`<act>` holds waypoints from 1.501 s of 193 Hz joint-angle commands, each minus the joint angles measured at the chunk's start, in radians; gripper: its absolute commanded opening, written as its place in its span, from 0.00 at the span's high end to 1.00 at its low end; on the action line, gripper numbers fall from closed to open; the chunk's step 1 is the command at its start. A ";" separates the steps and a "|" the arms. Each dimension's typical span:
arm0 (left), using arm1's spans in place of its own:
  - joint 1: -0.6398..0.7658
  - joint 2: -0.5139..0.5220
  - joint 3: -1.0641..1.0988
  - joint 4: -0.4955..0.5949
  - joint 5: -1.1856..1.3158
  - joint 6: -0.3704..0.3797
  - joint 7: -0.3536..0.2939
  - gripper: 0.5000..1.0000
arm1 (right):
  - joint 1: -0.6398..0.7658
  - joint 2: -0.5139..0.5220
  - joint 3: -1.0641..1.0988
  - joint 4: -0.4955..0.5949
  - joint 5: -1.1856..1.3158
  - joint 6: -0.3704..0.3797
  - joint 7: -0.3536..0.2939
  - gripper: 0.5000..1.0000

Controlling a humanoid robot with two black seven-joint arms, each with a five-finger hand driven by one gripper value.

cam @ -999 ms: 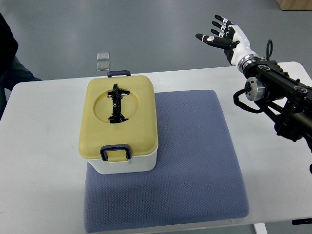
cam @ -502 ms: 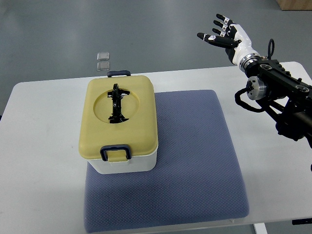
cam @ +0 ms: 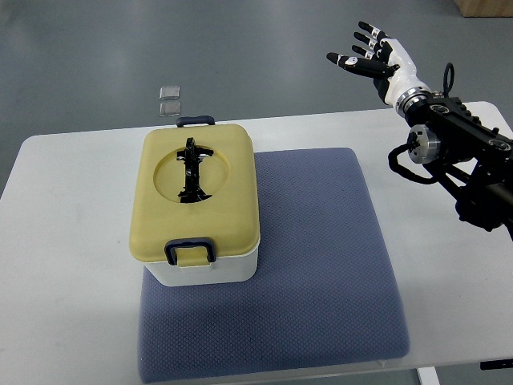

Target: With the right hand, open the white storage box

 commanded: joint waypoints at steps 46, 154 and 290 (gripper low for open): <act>0.000 0.000 0.000 0.000 0.000 0.000 0.000 0.00 | 0.002 -0.014 -0.004 0.003 -0.002 0.006 -0.002 0.14; 0.000 0.000 0.000 0.000 0.001 0.000 0.000 0.00 | 0.072 -0.025 -0.035 0.040 -0.262 0.221 0.002 0.15; 0.000 0.000 0.000 0.000 0.000 0.000 0.000 0.00 | 0.440 -0.064 -0.438 0.180 -0.782 0.468 0.239 0.15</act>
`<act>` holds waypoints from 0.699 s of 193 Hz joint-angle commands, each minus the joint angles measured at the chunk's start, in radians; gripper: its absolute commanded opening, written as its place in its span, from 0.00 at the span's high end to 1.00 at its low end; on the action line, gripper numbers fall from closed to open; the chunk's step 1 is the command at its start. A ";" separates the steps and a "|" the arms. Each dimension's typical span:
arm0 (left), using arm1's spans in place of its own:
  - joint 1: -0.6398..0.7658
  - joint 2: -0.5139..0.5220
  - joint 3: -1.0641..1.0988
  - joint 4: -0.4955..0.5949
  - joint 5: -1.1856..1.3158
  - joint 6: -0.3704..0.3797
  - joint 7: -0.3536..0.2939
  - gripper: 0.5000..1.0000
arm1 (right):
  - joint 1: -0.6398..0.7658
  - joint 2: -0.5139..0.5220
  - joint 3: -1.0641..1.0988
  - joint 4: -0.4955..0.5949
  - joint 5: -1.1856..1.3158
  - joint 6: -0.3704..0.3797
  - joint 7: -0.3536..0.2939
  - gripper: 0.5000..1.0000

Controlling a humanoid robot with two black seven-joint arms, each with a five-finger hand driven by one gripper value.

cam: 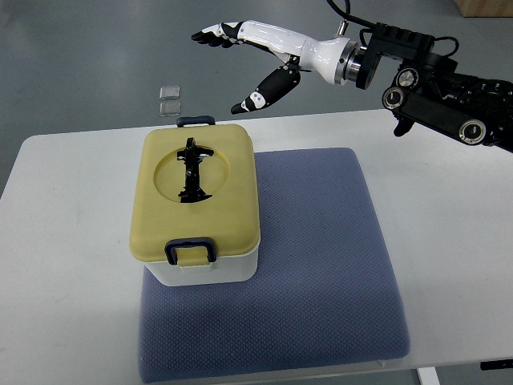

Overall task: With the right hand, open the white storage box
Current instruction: 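Swing the right hand over the yellow lid toward its black handle, then lower the right hand onto the lid and close fingers around the black handle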

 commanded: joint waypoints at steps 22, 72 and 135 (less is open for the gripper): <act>0.000 0.000 0.000 0.000 0.000 0.000 0.000 0.00 | 0.063 0.004 -0.010 0.031 -0.144 0.086 0.035 0.15; 0.000 0.000 0.000 0.000 0.000 0.000 0.000 0.00 | 0.136 0.025 -0.143 0.041 -0.306 0.084 0.099 0.15; 0.000 0.000 0.000 0.000 0.000 0.000 0.000 0.00 | 0.197 0.071 -0.149 0.049 -0.401 0.086 0.110 0.15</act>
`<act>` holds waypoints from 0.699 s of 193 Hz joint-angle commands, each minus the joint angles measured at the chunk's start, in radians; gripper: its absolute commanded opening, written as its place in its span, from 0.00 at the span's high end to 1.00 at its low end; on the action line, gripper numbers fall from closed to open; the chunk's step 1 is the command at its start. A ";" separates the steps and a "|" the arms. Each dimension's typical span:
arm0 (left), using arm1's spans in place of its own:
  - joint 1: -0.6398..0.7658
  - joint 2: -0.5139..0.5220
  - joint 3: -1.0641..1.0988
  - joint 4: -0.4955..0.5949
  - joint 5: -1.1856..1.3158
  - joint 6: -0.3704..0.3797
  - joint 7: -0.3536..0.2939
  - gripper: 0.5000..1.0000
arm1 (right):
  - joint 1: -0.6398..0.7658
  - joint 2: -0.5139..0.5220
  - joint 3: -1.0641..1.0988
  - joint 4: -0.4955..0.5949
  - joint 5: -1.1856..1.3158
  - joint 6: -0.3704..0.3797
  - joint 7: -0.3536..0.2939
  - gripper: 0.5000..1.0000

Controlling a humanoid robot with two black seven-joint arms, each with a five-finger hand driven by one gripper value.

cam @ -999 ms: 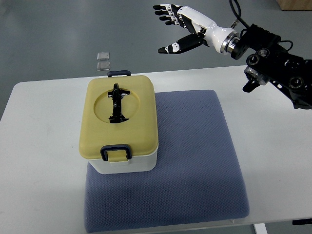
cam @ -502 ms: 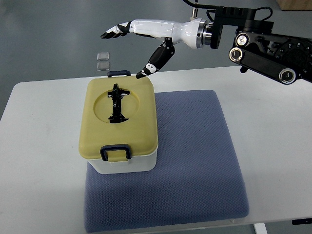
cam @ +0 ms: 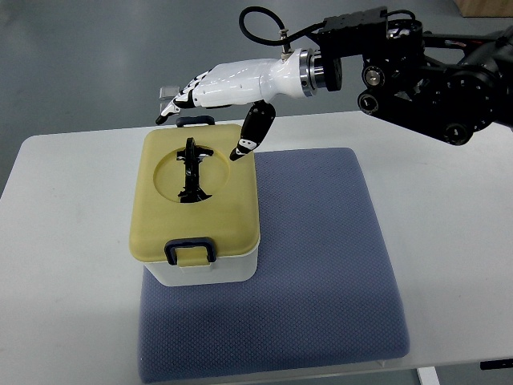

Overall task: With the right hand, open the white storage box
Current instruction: 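Lower the right hand onto the lid and close fingers around the black handle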

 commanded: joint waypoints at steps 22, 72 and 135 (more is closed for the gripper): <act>0.000 0.000 0.000 0.000 0.000 0.000 0.000 0.00 | 0.046 0.040 -0.001 0.013 -0.070 0.002 0.000 0.17; 0.000 0.000 -0.001 0.000 0.000 0.000 0.000 0.00 | 0.080 0.098 -0.003 0.010 -0.260 0.054 0.005 0.29; 0.000 0.000 0.000 0.000 0.000 0.000 0.000 0.00 | 0.082 0.109 -0.006 0.010 -0.395 0.077 0.005 0.45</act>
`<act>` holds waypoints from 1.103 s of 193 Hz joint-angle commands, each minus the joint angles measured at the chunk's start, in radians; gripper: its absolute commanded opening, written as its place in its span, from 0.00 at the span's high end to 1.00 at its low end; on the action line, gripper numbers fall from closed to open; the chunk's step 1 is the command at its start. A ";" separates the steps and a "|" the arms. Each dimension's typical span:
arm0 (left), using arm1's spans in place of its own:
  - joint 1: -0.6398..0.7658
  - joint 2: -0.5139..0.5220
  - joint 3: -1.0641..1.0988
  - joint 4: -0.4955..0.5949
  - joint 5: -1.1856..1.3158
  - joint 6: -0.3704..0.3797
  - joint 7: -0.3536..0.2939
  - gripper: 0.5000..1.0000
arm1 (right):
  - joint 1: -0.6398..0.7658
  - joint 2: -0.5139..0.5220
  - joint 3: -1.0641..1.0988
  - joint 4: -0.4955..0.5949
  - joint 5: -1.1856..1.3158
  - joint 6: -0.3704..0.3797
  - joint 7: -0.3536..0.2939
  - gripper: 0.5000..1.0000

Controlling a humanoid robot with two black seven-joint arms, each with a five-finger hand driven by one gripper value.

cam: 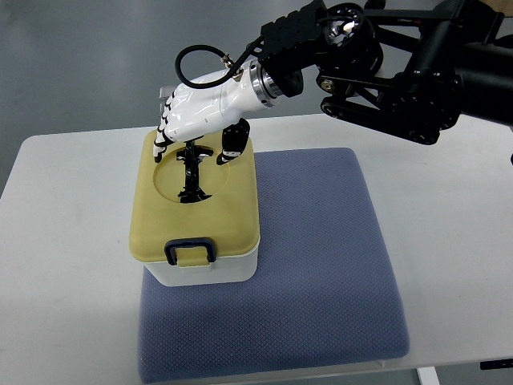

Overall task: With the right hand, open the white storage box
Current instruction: 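Lower the right hand onto the lid and close fingers around the black handle, then tighten the right hand's grip on the black handle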

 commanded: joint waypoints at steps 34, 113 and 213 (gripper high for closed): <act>0.000 0.000 0.000 0.000 0.000 0.000 0.000 0.00 | 0.009 0.003 -0.016 0.000 -0.018 0.006 -0.001 0.61; 0.000 0.000 0.000 0.000 0.001 0.000 0.000 0.00 | 0.014 0.018 -0.016 0.000 -0.018 0.001 0.001 0.69; 0.000 0.000 0.000 0.000 0.000 0.000 0.000 0.00 | 0.014 0.026 -0.016 0.000 -0.020 -0.005 0.001 0.79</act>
